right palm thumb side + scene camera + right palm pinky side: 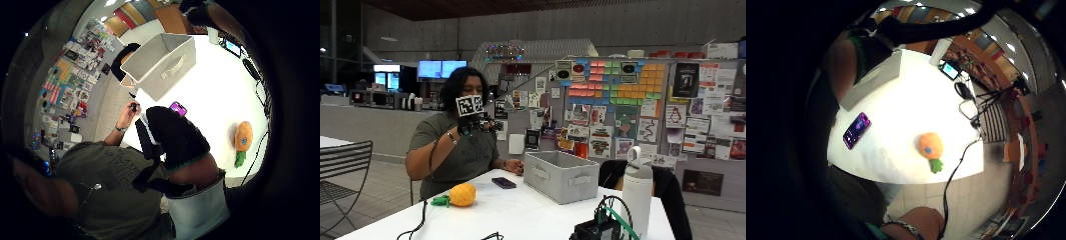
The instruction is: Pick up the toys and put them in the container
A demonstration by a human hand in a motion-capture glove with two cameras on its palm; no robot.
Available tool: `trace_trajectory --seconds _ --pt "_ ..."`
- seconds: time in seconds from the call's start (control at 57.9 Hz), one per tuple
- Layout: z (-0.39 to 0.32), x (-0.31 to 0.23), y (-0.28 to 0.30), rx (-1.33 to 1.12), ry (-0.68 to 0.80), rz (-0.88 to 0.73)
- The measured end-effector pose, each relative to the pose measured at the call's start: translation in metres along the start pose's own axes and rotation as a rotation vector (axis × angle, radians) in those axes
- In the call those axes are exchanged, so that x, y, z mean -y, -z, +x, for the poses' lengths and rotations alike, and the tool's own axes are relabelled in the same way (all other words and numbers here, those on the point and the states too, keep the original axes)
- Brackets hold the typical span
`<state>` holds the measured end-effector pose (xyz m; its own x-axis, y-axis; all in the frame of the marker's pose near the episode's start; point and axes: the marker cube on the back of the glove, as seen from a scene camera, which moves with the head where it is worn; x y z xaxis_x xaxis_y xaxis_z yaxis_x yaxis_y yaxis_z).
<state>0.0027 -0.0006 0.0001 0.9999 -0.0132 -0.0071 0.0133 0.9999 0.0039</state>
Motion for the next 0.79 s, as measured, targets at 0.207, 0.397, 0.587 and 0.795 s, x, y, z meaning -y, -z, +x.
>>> trace_trajectory --seconds 0.207,0.397,0.587,0.795 --pt "0.01 0.001 0.001 -0.001 -0.031 -0.004" --pt "0.038 0.0 -0.008 -0.026 -0.114 -0.01" --pt "0.12 -0.011 -0.068 0.016 -0.362 -0.08" --pt "0.177 -0.056 -0.167 0.104 -0.499 -0.17"
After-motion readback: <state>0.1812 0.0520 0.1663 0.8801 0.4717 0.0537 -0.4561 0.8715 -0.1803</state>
